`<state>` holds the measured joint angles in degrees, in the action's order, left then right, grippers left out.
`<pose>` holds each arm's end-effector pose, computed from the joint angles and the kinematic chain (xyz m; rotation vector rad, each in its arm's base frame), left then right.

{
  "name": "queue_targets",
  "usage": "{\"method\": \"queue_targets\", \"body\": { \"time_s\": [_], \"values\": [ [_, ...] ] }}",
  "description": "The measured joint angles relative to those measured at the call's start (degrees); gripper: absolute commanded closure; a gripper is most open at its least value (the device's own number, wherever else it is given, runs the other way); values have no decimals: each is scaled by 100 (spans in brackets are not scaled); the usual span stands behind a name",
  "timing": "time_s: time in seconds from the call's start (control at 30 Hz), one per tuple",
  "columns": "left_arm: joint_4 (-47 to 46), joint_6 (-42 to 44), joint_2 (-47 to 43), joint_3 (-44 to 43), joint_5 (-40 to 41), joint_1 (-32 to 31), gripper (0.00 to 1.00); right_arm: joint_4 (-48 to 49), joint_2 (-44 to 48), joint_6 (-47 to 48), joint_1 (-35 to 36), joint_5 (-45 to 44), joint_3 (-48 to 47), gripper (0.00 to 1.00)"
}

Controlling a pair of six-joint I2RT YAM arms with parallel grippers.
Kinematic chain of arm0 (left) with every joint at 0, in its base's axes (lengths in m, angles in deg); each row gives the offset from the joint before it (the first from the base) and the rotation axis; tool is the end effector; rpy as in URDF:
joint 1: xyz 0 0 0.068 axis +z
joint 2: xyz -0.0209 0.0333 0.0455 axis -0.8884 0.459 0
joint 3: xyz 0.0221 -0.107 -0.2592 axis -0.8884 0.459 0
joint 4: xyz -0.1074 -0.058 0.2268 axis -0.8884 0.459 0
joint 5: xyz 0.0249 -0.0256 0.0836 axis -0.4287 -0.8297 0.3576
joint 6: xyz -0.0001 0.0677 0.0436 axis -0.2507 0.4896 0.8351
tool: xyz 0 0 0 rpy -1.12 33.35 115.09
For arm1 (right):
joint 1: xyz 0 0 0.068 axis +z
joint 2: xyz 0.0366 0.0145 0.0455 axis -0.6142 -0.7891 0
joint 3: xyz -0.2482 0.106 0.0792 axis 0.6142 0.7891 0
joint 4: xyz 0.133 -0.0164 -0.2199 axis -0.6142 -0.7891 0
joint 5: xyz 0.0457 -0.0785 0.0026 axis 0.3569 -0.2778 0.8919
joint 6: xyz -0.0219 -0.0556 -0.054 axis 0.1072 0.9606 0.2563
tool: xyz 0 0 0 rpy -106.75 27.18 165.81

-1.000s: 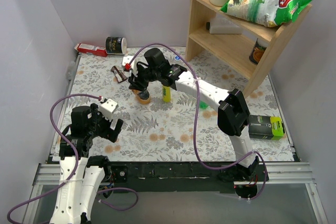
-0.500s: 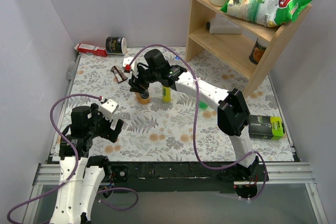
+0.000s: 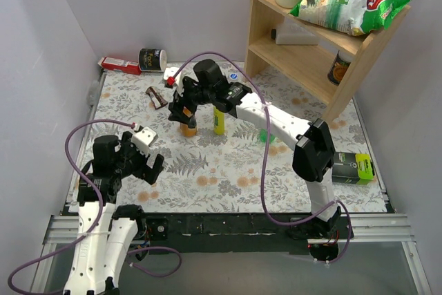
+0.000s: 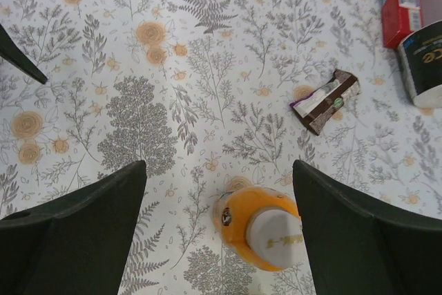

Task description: Screw on the bottle caps

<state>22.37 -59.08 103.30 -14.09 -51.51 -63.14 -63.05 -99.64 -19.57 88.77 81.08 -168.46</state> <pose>0.1134 -0.0302 0.2670 0.0046 2.3035 -0.6075 0.3022 0.4192 0.3360 -1.3802 1.4256 0.7920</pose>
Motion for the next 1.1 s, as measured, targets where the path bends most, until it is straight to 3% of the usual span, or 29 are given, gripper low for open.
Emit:
{"method": "queue_targets", "body": {
  "time_s": [0.17,0.33,0.63,0.9,1.1],
  "values": [
    [-120,74,396,-286,-396,0,2,-22,621,26,-2,-170,50,6],
    [-428,70,811,-756,-940,0,2,-358,1937,166,-151,-402,577,11],
    [-791,31,765,-798,-1611,0,2,-1696,3713,573,-1563,-1137,1991,15],
    [-835,-50,664,-570,-1971,0,2,-2599,3779,761,-2422,-1670,3366,18],
    [-903,-337,621,-483,-2107,0,2,-2684,3703,765,-2782,-1790,3644,19]
  ]
}}
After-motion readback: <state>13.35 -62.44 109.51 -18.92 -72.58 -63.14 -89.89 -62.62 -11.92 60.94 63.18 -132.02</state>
